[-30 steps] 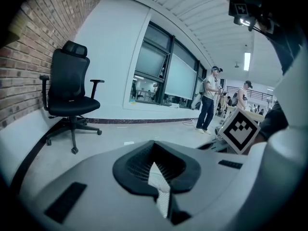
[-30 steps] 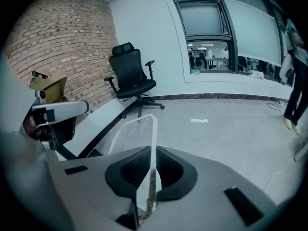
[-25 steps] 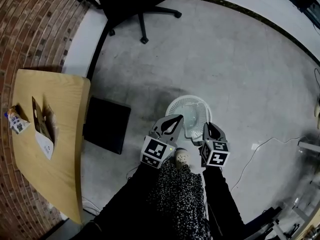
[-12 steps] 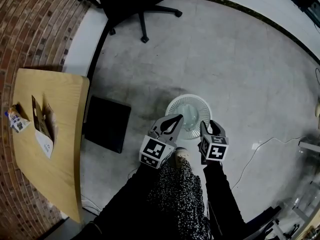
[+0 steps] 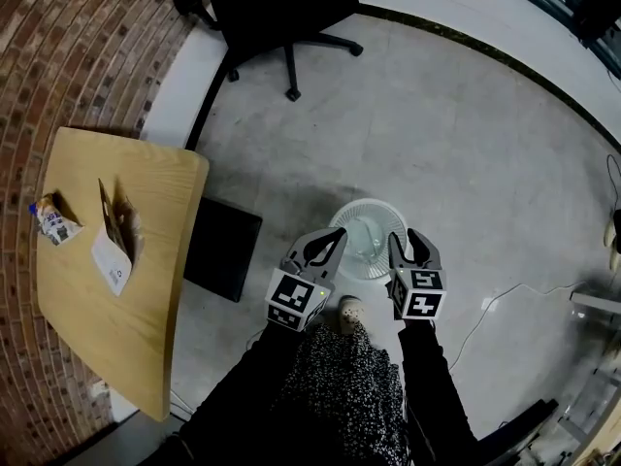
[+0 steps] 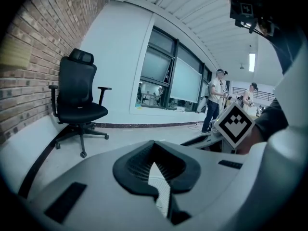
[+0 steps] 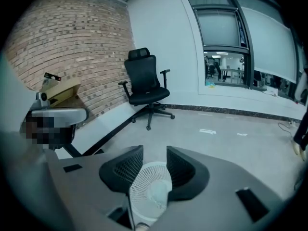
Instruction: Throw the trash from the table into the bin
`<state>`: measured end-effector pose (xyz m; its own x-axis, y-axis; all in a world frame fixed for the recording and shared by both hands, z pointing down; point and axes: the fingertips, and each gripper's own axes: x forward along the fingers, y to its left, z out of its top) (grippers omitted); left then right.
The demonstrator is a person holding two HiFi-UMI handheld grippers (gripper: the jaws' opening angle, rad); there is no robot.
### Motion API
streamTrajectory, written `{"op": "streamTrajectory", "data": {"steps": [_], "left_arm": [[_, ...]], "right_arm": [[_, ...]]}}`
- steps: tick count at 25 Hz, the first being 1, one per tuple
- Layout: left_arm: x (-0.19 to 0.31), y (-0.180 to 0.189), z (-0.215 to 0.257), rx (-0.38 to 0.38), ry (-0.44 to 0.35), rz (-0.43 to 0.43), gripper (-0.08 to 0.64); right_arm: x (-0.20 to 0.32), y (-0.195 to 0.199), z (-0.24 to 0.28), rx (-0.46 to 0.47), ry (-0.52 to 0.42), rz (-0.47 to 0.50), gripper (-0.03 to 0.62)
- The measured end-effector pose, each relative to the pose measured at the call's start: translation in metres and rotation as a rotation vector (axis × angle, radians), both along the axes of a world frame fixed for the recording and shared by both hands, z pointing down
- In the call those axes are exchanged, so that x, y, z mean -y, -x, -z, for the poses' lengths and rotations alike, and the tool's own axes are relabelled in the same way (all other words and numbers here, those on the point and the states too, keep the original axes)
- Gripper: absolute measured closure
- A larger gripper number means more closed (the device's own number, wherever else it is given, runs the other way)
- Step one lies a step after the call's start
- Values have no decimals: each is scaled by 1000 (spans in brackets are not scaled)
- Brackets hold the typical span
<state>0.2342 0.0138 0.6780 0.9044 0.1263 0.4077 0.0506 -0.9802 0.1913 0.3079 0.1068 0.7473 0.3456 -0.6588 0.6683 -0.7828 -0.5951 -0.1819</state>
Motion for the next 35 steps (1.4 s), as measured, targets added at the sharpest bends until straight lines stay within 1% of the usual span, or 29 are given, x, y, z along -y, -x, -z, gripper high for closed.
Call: {"op": "streamTrajectory", "data": {"steps": [6, 9, 14, 17, 19, 22, 25, 29, 35], "left_arm": [[14, 9, 47, -31, -12, 29, 554], [22, 13, 73, -51, -22, 43, 554], [41, 24, 116, -90, -43, 89, 554], [51, 30, 144, -122, -64, 113, 554], [58, 34, 159, -137, -76, 129, 554], [68, 42, 176, -152, -89, 161, 554], [79, 52, 194, -172, -102, 202, 554], [94, 66, 213, -187, -106, 267, 554], [115, 98, 244, -205, -152, 364, 554]], "right_arm": [[24, -4, 60, -37, -33, 38, 453], [38, -2, 90, -42, -63, 84, 454], [65, 8, 143, -86, -121, 176, 456], [80, 19, 173, -124, -148, 250, 491], [91, 25, 190, -149, -165, 281, 520], [105, 34, 212, -173, -194, 309, 554], [119, 45, 233, -202, -227, 360, 578], [136, 60, 258, -210, -274, 417, 580], [167, 88, 294, -222, -319, 510, 580]]}}
